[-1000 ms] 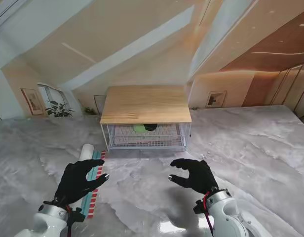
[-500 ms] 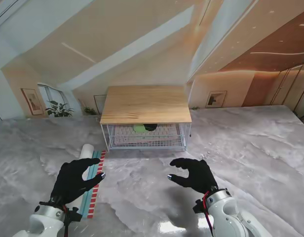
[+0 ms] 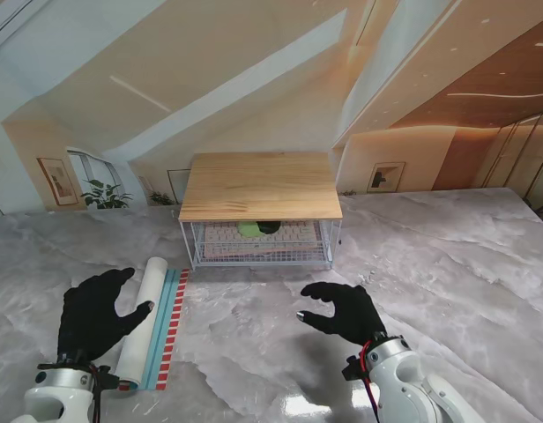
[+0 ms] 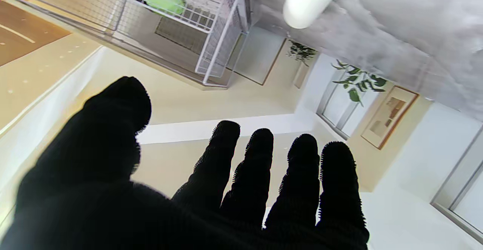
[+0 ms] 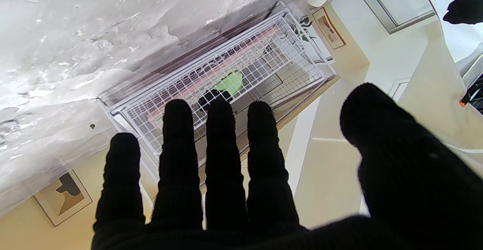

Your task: Unroll the mouse pad and set up the keyboard and mouse from the tabletop organizer

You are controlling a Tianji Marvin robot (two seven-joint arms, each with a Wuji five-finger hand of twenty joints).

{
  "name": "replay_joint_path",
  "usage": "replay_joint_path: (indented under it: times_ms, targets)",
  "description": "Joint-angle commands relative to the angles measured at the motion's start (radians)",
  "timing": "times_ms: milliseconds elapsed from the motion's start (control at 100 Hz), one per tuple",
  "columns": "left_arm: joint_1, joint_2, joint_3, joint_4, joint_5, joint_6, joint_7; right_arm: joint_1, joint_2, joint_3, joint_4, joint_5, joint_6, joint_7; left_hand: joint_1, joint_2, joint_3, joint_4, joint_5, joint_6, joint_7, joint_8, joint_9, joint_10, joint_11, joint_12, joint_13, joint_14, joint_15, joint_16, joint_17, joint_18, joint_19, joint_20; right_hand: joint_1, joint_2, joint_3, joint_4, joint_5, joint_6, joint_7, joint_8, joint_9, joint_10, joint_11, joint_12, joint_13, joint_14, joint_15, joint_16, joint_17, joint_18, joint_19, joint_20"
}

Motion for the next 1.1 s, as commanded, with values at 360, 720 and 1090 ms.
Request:
replay_joint_path:
  times_ms: [360, 720, 1090]
  targets:
    - [-0.072, 0.024, 0.092, 0.007, 0.047, 0.217, -0.184, 0.004, -0.003, -0.019, 0.006, 0.004, 0.007, 0.019, -0.034, -0.035, -0.100, -0.058, -0.112, 0.076, -0.062, -0.060, -0.135, 0.023, -0.028, -0.031, -0.089, 0.002, -0.024, -0.010, -0.001, -0.034, -0.110, -0.060, -0.004, 0.010, -0.006, 0.000, 0.006, -0.005, -0.013, 0.004, -0.018, -0.005, -0.005, -0.006, -0.041, -0.016, -0.003, -0.005, -0.023, -0.006, -0.010, -0.002]
    - [-0.133, 0.038, 0.148, 0.045, 0.117, 0.327, -0.246, -0.007, -0.004, -0.007, 0.007, 0.006, 0.007, 0.012, -0.038, -0.052, -0.116, -0.057, -0.100, 0.116, -0.086, -0.077, -0.152, 0.050, -0.032, -0.035, -0.091, 0.024, -0.007, -0.006, 0.002, -0.040, -0.113, -0.061, -0.004, 0.010, -0.007, 0.000, 0.006, -0.004, -0.013, 0.004, -0.019, -0.004, -0.006, -0.006, -0.042, -0.016, -0.003, -0.005, -0.023, -0.006, -0.009, -0.002]
    - [-0.168, 0.042, 0.177, 0.078, 0.141, 0.389, -0.264, -0.014, -0.005, 0.000, 0.007, 0.009, 0.005, 0.007, -0.038, -0.061, -0.121, -0.059, -0.084, 0.139, -0.108, -0.070, -0.147, 0.074, -0.020, -0.030, -0.079, 0.044, 0.026, 0.002, 0.002, -0.035, -0.068, -0.038, -0.003, 0.011, -0.008, 0.000, 0.006, -0.003, -0.013, 0.003, -0.019, -0.004, -0.005, -0.006, -0.042, -0.016, -0.002, -0.005, -0.024, -0.006, -0.009, -0.002]
